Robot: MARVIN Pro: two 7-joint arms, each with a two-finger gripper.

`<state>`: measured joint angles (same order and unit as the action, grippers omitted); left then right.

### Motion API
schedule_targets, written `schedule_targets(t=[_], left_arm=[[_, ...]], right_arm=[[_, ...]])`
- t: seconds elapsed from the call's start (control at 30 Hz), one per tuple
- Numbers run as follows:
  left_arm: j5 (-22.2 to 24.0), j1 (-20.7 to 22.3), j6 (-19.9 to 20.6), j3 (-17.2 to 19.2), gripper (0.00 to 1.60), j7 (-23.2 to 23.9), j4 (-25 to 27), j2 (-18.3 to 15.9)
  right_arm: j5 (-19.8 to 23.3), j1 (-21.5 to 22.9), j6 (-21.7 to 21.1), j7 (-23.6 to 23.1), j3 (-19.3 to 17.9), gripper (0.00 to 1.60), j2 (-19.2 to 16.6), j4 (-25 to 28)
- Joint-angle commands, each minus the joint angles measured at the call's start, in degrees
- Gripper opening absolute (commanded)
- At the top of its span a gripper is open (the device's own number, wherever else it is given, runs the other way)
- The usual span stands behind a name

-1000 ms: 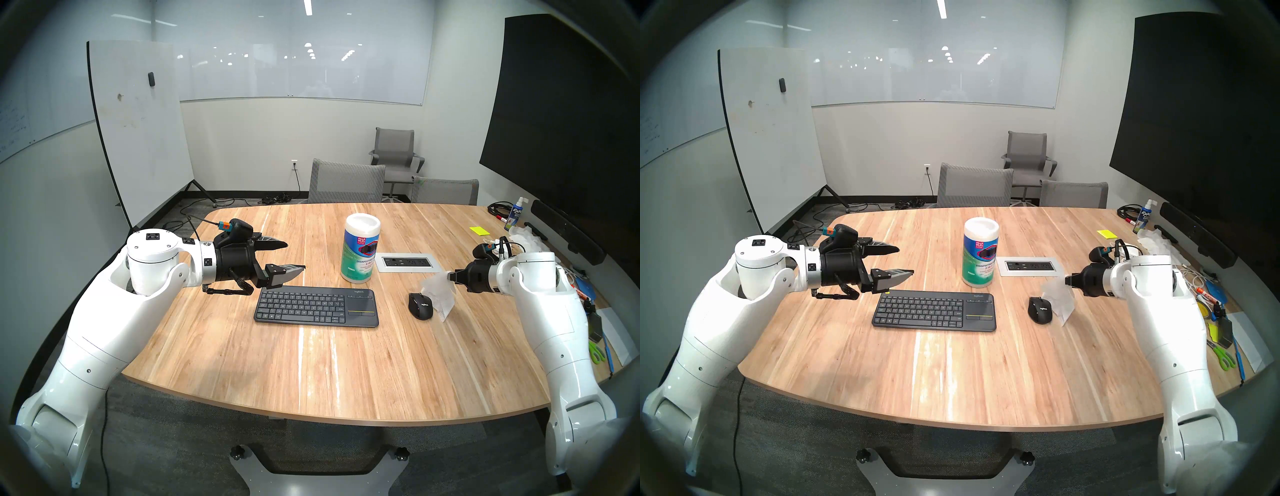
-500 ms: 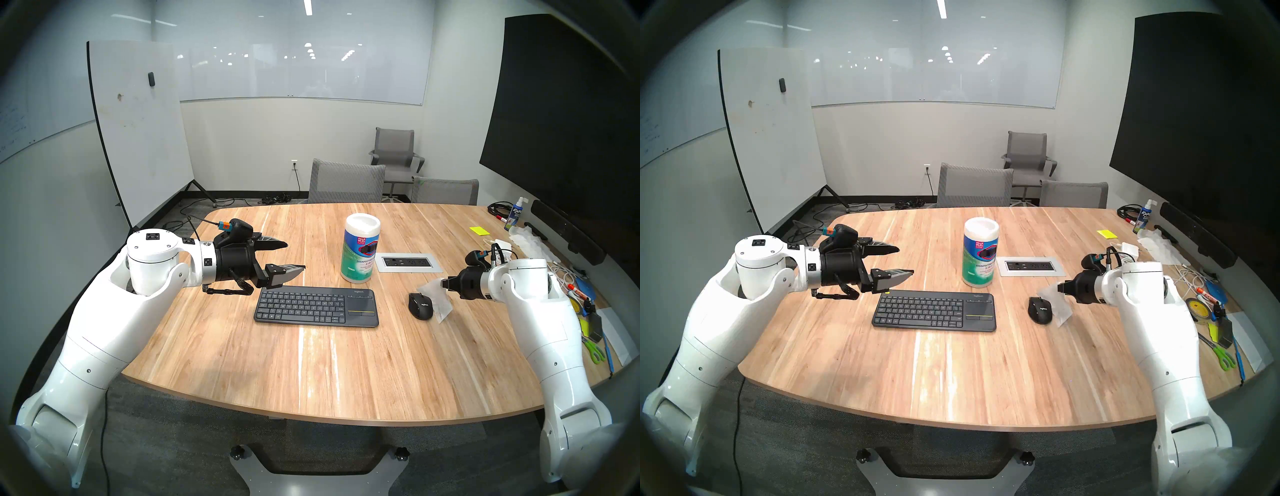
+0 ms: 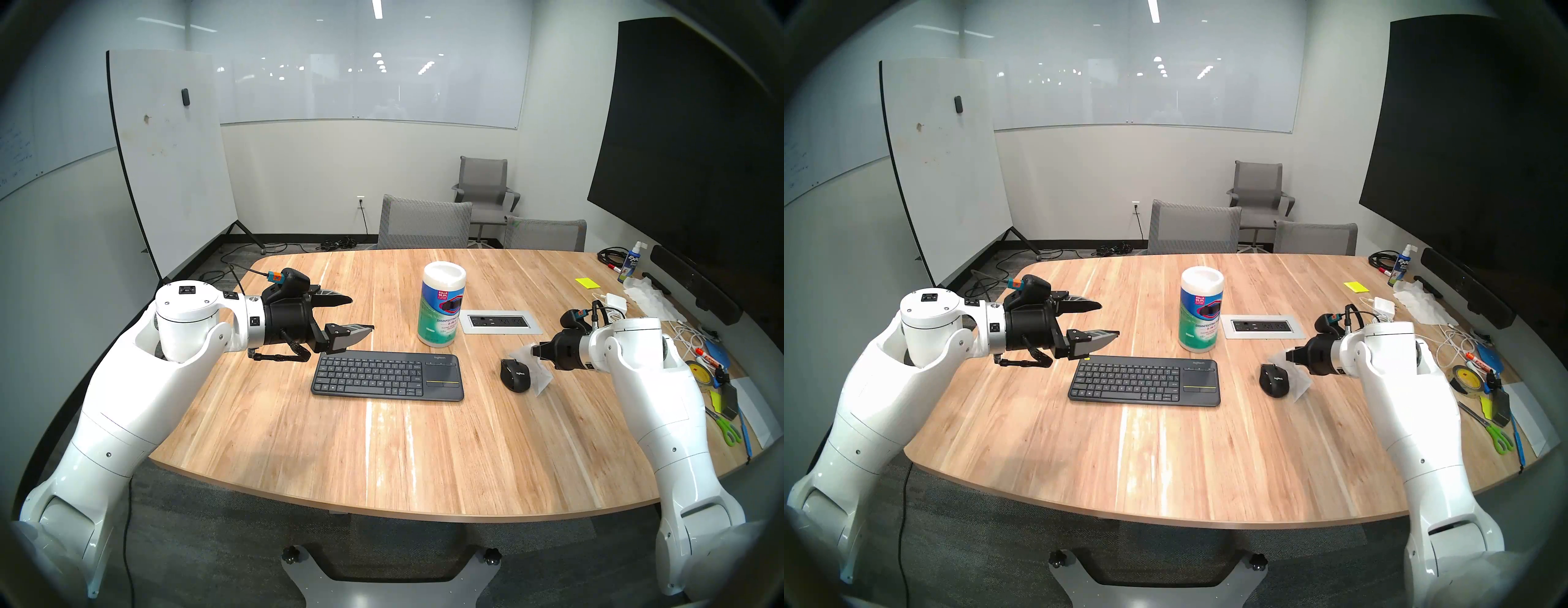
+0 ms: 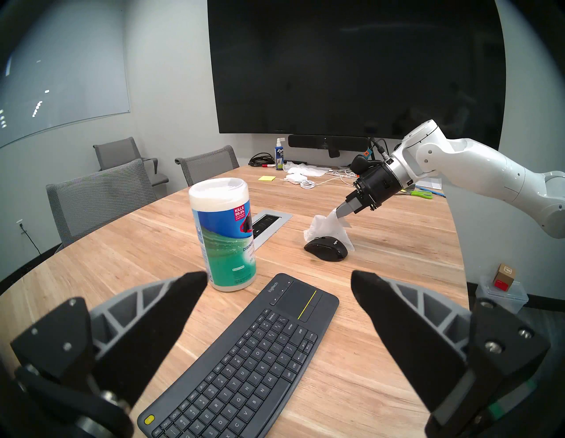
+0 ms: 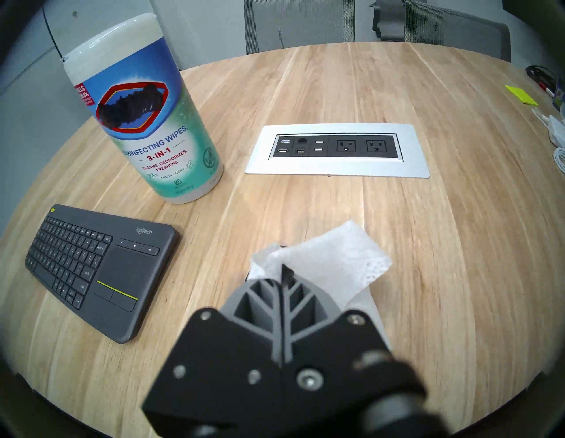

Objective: Wipe the keyboards and mice with a disinfecting wipe, then set the wipe down

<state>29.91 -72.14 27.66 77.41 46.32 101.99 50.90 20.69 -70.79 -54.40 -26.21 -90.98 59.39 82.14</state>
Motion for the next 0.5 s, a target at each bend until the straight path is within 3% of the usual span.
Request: schedule_targets(t=[0.0, 0.47], left_arm=[[0.1, 0.5, -0.1, 0.5, 1.60, -0.1, 1.0, 0.0], [0.1, 0.5, -0.1, 0.5, 1.60, -0.1, 1.0, 0.0]], right_arm=[[-0.1, 0.4, 0.0, 0.1, -0.1, 0.00, -0.1, 0.9], [0.0, -0.3, -0.4, -0.3, 0.7, 0.00, -0.5, 0.9]])
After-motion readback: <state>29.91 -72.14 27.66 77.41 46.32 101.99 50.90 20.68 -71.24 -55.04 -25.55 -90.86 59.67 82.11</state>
